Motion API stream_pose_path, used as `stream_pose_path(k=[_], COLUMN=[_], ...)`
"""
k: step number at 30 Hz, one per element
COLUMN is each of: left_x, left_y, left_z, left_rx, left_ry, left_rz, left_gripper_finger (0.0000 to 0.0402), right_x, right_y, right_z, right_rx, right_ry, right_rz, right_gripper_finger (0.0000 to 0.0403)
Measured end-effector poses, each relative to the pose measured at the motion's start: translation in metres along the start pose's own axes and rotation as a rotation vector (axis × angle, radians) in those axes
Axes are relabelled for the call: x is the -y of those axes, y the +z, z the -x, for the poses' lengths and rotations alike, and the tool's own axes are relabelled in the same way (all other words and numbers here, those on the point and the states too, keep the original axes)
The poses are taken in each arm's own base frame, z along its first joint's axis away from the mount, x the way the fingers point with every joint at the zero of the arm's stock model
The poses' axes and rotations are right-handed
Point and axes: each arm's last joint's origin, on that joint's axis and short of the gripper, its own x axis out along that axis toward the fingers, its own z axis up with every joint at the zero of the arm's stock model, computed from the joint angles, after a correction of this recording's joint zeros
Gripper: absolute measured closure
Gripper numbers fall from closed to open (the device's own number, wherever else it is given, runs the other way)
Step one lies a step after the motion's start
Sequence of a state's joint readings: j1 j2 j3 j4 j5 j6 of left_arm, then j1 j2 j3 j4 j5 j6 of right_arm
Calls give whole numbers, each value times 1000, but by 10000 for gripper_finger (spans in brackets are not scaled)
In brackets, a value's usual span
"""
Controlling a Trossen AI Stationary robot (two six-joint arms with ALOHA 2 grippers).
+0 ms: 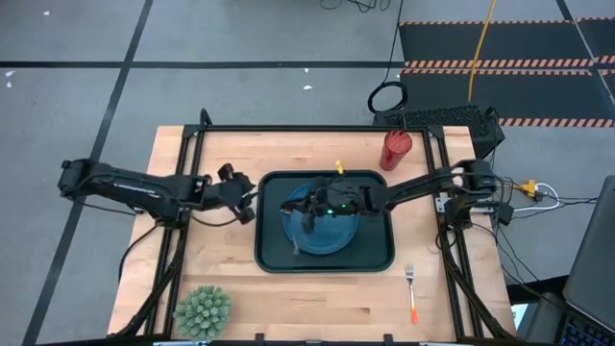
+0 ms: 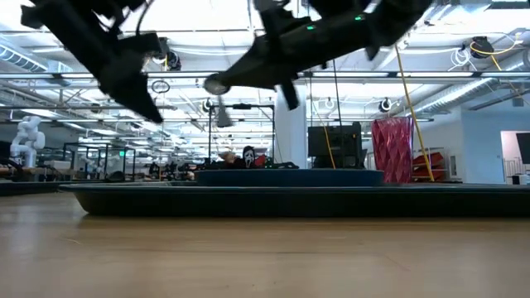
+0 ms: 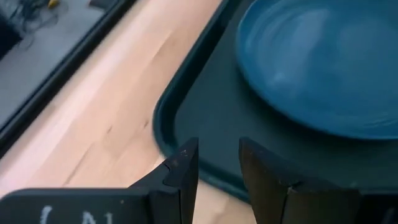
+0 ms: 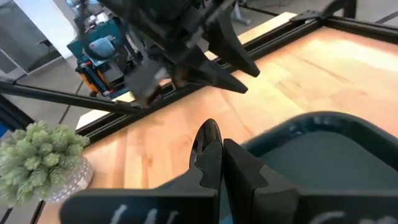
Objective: Pick and place plate/cup/fork/spoon on tray
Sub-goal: Put the black spoon to the left of the blue plate on the black tray
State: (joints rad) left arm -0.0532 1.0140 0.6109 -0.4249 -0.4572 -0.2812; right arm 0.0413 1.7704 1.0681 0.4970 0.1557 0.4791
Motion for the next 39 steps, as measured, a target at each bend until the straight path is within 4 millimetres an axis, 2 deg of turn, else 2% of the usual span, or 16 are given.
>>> stream_pose_path(k=[6,13,21,29,39], left_x=[3,7,13,17,26], left_y=[8,6,5,15,11], left_z=[20,24,27,29,13], left_rx=[135,144,151,226,154], left_ry=[-70,-88,-121,-185,-180], left_rz=[9,-2,16,106,102], left_gripper_finger=[282,282,282,282,282], right_x=[-4,1,0,0,-1], right_y=[3,2,9,12,12], right_z=[-32,-51,-49,-49,-49], right_rx=[11,16,67,93,89], right_ry=[2,-18,-52,-42,-13], right_rz=[-5,-13,34,53,61], right_gripper_finger=[403,403,403,403,403])
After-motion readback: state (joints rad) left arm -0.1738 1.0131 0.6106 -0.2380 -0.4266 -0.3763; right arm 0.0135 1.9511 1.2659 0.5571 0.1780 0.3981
